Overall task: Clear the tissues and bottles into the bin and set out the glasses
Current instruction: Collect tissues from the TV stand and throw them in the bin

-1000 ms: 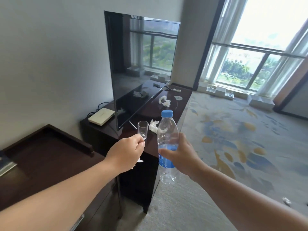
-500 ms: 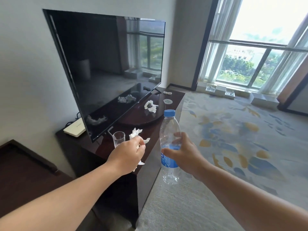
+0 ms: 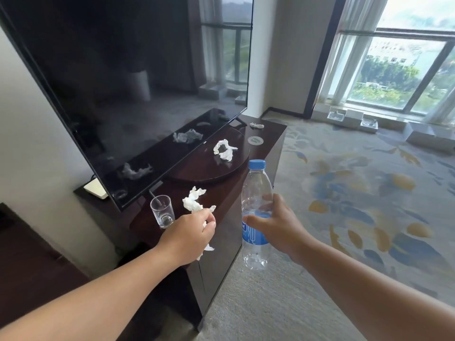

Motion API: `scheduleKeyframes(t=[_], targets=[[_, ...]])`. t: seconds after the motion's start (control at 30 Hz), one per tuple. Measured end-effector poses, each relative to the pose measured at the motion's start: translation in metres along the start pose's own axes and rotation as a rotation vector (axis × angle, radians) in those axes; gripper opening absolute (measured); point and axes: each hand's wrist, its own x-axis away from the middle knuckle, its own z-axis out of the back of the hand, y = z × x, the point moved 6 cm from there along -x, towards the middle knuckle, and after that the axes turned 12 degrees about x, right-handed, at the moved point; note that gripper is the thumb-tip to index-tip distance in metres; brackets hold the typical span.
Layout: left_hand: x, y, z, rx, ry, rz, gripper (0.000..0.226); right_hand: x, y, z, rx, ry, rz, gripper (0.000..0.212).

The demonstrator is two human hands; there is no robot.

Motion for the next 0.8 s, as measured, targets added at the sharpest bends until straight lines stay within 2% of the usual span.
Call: scheduleKeyframes(t=[0.47,0.8], targets=[[-0.132,-0.007,0.034,0.062,0.002,0.005,0.019,-0.119,-0.036,0.01,0.079,-0.013,0.018,0.044],[-0.18,-0.039,0.02,0.059,0.072,0.202,0.021,-0.203,-0.028,0.003,0.12,-0.172,0.071,0.049]])
